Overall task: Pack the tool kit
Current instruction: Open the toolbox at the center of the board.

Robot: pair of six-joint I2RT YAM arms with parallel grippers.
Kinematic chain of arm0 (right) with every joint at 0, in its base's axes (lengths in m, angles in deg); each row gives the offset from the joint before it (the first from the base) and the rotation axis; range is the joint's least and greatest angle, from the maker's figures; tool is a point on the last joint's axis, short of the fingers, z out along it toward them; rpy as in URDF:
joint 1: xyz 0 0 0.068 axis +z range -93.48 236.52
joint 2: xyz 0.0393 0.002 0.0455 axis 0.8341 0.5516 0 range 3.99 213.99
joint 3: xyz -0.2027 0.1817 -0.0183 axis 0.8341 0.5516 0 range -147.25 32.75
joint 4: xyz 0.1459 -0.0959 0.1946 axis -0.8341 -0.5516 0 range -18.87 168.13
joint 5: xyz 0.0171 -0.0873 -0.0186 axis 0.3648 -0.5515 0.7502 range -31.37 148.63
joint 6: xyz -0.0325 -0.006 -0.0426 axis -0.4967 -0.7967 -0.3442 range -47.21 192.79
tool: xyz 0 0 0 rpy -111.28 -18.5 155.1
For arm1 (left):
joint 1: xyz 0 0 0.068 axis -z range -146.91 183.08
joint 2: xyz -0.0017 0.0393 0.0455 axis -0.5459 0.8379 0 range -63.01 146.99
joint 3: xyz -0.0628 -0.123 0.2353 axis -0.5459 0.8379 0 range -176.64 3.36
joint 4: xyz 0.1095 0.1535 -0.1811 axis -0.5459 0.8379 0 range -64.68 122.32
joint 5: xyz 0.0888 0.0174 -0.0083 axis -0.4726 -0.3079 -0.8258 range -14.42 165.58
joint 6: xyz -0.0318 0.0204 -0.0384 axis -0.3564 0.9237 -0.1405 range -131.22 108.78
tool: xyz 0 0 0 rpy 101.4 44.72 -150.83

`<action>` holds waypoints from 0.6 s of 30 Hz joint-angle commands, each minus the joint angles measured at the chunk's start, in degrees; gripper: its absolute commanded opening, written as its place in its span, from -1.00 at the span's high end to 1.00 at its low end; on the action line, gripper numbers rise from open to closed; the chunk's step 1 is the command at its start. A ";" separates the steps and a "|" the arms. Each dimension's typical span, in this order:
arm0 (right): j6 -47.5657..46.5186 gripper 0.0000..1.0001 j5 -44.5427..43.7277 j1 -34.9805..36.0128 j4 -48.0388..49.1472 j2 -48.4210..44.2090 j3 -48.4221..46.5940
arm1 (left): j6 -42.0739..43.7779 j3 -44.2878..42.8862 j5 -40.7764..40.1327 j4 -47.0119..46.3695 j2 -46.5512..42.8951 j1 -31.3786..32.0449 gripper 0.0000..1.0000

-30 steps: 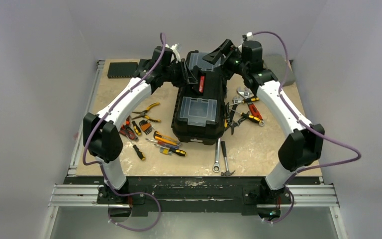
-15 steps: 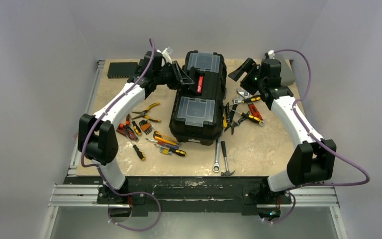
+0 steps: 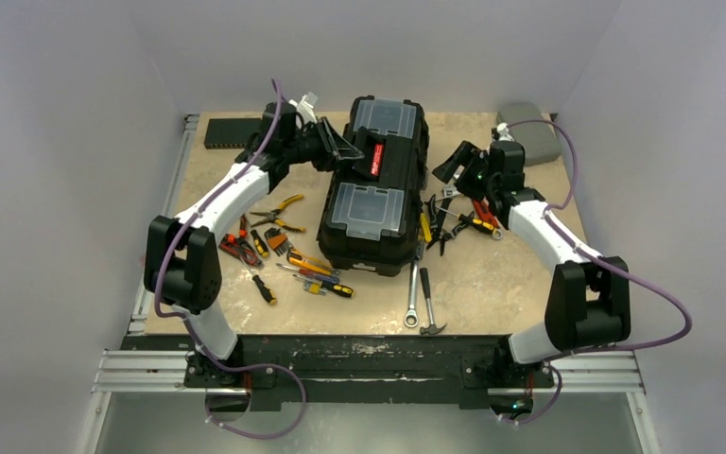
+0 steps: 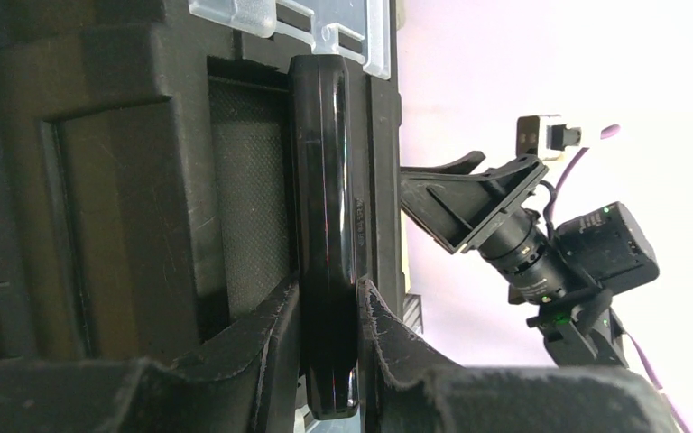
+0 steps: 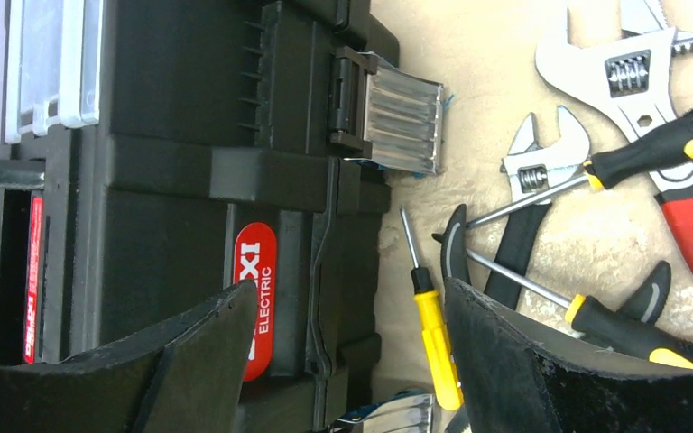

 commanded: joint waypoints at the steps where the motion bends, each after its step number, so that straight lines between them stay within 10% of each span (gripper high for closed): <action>1: -3.58 -0.48 3.29 -0.20 7.14 0.88 0.89 | -6.70 -1.46 6.29 -18.73 -6.36 -1.71 1.00; 18: -2.62 -0.38 8.34 -0.23 12.02 7.77 2.62 | -15.05 0.60 7.71 -27.34 -9.37 -3.71 1.00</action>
